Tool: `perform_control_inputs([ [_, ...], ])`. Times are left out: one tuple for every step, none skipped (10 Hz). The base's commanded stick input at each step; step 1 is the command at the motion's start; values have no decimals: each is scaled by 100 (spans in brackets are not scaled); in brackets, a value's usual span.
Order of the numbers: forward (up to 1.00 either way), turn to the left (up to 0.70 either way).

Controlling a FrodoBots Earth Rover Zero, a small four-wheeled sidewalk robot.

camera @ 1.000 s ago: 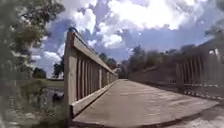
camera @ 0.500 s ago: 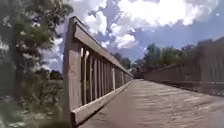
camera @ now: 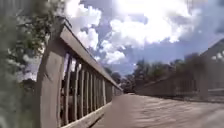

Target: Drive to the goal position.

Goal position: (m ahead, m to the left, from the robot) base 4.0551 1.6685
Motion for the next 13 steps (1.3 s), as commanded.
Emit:
perform_control_inputs([
  [70, 0],
  [70, 0],
  [70, 0],
  [70, 0],
  [70, 0],
  [70, -15],
  [70, -35],
  [70, -35],
  [70, -35],
  [70, -35],
  [70, -35],
  [70, -26],
  [70, -4],
])
